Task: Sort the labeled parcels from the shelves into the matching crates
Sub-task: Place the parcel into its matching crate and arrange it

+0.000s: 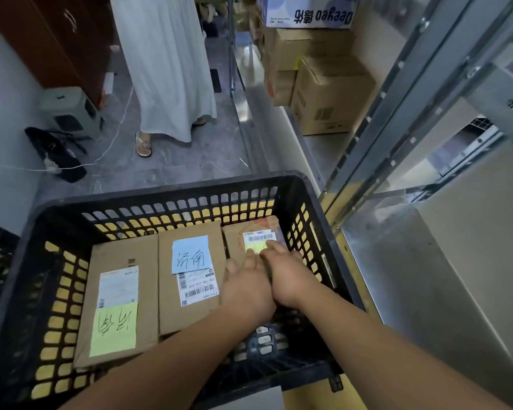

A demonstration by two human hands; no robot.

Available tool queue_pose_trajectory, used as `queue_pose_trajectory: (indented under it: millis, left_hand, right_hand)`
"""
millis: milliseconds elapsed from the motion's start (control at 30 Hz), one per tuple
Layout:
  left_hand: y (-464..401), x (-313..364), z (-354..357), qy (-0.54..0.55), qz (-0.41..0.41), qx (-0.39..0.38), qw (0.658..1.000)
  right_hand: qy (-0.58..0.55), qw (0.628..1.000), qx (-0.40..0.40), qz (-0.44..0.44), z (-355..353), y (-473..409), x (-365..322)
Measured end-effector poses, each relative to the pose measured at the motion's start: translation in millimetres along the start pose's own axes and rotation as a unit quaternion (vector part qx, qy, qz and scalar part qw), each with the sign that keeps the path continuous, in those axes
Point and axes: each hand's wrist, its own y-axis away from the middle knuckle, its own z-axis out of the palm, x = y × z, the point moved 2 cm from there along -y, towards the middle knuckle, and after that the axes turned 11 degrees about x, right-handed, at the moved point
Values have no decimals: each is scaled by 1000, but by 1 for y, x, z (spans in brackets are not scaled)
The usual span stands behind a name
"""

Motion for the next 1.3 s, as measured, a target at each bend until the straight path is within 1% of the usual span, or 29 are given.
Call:
queue_pose_trajectory:
  millis: [100, 300, 367, 467, 567, 700, 800, 933, 1067, 1167, 1300]
  left_hand:
    - [-2, -7, -1, -29, 11, 51, 998]
    - [-4, -18, -3, 25, 21, 36, 999]
    - [-2, -25, -11, 45, 28, 26, 998]
    - [6, -36, -28, 73, 36, 29, 996]
    - [17, -39, -52, 111, 51, 45, 992]
    - [42, -17, -86, 132, 139, 94, 977]
    - [67, 9, -103, 118, 215, 131, 960]
    - [110, 52, -119, 119, 316, 144, 930]
    - [156, 95, -126, 111, 399, 139, 899]
    - [194, 125, -127, 119, 446, 126, 878]
    - [241, 162, -130, 121, 491, 118, 855]
  right_hand:
    - [14, 1000, -9, 1, 1, -2, -2]
    - [78, 996, -45, -4, -8, -4, -11]
    - [83, 996, -39, -1, -17, 4, -19]
    - [52, 998, 17, 20, -40, 34, -33]
    - [-14, 991, 122, 46, -69, 79, -47]
    - [-61, 957, 253, 124, -95, 148, -50]
    - [-61, 934, 303, 181, -105, 204, -46]
    - [-41, 901, 341, 265, -107, 279, -35]
    - [-1, 871, 371, 321, -107, 352, -33]
    - [43, 852, 386, 350, -105, 407, -33]
    - [108, 829, 388, 388, -97, 469, -29]
